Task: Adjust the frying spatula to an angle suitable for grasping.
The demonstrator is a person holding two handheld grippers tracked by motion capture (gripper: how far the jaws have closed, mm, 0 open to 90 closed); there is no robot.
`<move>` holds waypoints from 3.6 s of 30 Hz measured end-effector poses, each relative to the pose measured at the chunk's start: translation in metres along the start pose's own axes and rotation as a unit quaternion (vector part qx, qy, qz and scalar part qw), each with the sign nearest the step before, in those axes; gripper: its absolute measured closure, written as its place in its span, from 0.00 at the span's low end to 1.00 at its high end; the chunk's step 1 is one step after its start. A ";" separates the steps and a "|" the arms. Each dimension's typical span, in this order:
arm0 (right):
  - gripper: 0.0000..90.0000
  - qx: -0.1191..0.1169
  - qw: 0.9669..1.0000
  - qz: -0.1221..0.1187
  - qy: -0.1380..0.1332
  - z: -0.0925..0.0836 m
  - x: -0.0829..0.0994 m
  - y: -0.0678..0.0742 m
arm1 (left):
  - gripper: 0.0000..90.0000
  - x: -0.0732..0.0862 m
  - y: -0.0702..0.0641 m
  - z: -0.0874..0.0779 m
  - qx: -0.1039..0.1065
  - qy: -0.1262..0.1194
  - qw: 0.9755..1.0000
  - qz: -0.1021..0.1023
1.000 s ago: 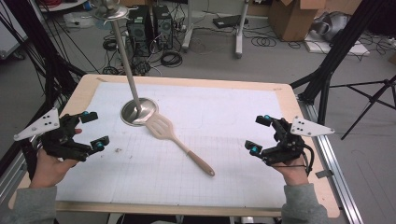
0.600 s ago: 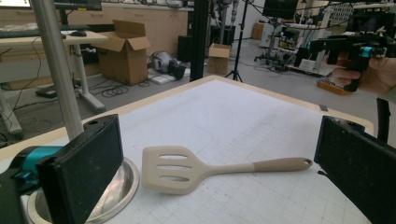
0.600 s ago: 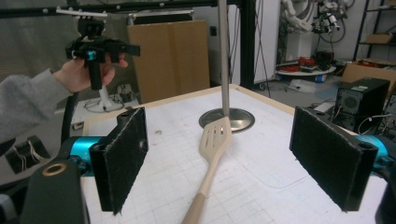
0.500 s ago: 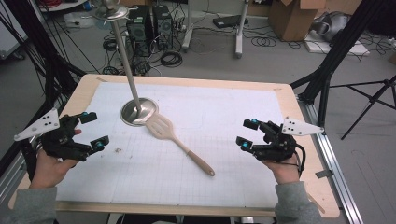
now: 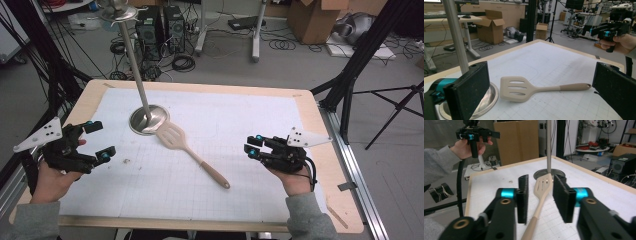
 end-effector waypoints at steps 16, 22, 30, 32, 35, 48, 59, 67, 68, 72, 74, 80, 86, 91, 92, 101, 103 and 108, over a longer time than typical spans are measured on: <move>0.99 -0.016 0.999 0.000 0.031 0.027 0.006 0.005 | 0.02 0.003 0.000 -0.003 -0.006 0.002 1.000 -0.002; 0.99 -0.015 0.998 0.013 0.054 0.039 0.011 0.005 | 0.02 0.004 -0.001 -0.003 -0.007 0.006 1.000 -0.002; 0.99 -0.018 0.997 0.019 0.070 0.054 0.015 0.010 | 0.02 0.006 0.000 -0.003 -0.009 0.008 1.000 -0.005; 0.99 -0.019 0.997 0.022 0.076 0.059 0.018 0.010 | 0.02 0.006 0.000 -0.003 -0.009 0.008 1.000 -0.006; 0.99 -0.025 0.996 0.026 0.087 0.066 0.022 0.011 | 0.02 0.006 0.000 -0.004 -0.010 0.009 1.000 -0.006; 0.99 -0.027 0.989 0.015 0.146 0.096 0.037 0.022 | 0.02 0.007 0.000 -0.002 -0.009 0.012 1.000 -0.007; 0.99 -0.027 0.979 0.015 0.203 0.125 0.055 0.031 | 0.02 0.008 0.001 -0.001 -0.008 0.013 1.000 -0.009; 0.99 -0.027 0.974 0.016 0.223 0.135 0.061 0.034 | 0.02 0.009 0.001 -0.002 -0.008 0.014 1.000 -0.011; 0.99 -0.026 0.974 0.016 0.225 0.137 0.062 0.034 | 0.02 0.009 0.001 -0.002 -0.008 0.013 1.000 -0.011; 0.99 -0.021 0.970 0.020 0.239 0.142 0.066 0.036 | 0.02 0.009 0.002 -0.002 -0.008 0.013 1.000 -0.012; 0.99 -0.021 0.970 0.018 0.243 0.143 0.067 0.035 | 0.02 0.010 0.002 -0.002 -0.008 0.013 1.000 -0.013; 0.99 -0.011 0.967 0.016 0.255 0.146 0.069 0.035 | 0.02 0.010 0.003 -0.002 -0.008 0.014 1.000 -0.014; 1.00 0.008 0.964 0.012 0.265 0.143 0.071 0.031 | 0.02 0.011 0.003 0.000 -0.007 0.016 1.000 -0.015; 1.00 0.013 0.963 -0.003 0.269 0.144 0.071 0.033 | 0.02 0.012 0.003 0.001 -0.006 0.018 1.000 -0.016; 1.00 0.010 0.963 0.001 0.269 0.143 0.071 0.032 | 0.02 0.012 0.003 0.000 -0.006 0.019 1.000 -0.015; 1.00 0.006 0.962 -0.002 0.274 0.138 0.072 0.028 | 0.02 0.013 0.005 -0.002 -0.007 0.016 1.000 -0.019; 1.00 0.007 0.961 -0.002 0.275 0.136 0.072 0.027 | 0.02 0.013 0.005 -0.001 -0.007 0.016 1.000 -0.020; 1.00 0.012 0.961 -0.004 0.278 0.132 0.073 0.025 | 0.02 0.013 0.004 0.000 -0.006 0.018 1.000 -0.019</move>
Point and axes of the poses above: each handheld gripper's, and its own axes: z roughly forward along the jaws, x roughly out of its underside, y roughly to its left, the point moved 3 cm from there along z, roughly forward along the jaws, and after that the axes turned 13 degrees about y, right-handed, at the moved point
